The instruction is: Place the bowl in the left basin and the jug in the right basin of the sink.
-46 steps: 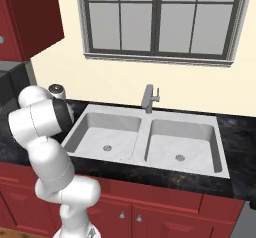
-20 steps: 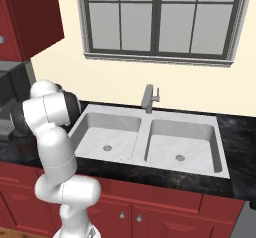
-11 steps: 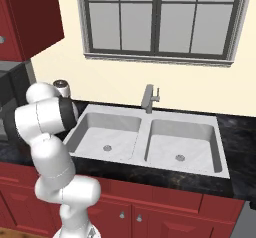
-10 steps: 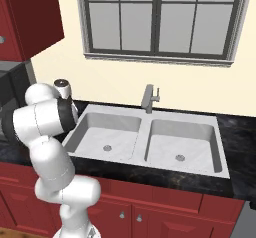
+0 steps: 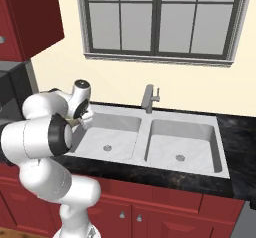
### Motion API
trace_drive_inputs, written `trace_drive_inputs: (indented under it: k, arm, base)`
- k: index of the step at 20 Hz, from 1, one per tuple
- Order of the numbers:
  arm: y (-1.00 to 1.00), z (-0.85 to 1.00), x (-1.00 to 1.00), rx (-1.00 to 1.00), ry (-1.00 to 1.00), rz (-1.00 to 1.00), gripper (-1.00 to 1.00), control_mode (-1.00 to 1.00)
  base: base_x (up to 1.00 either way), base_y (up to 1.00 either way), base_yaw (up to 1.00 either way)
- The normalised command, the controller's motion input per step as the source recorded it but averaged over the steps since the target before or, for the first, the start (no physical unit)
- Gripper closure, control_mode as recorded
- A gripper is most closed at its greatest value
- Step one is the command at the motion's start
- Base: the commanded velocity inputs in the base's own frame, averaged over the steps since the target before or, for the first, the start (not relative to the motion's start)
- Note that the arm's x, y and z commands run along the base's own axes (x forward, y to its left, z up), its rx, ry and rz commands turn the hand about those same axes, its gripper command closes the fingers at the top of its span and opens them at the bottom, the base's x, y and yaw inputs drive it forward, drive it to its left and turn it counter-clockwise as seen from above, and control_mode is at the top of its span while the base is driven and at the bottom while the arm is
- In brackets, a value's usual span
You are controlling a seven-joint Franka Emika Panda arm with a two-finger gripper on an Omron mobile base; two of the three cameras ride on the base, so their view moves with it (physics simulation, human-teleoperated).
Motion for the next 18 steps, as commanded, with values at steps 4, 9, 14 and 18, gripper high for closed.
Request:
trace_drive_inputs:
  k: [4,9,14,18]
  arm:
    - [-0.57,-0.15,-0.13,-0.01,0.04,0.02,1.0,-1.0]
    - [-0.55,-0.1,0.02,0.0,-0.01,0.12,1.0,-1.0]
    - [-0.5,-0.12,0.06,-0.01,-0.03,0.09,1.0,-1.0]
    - [-0.38,-0.28,0.24,-0.09,0.0,0.09,1.0,-1.0]
  base:
    - [0.0,0.0,0.0]
    - [0.0,0.0,0.0]
    - [0.0,0.0,0.0]
    - [0.0,0.0,0.0]
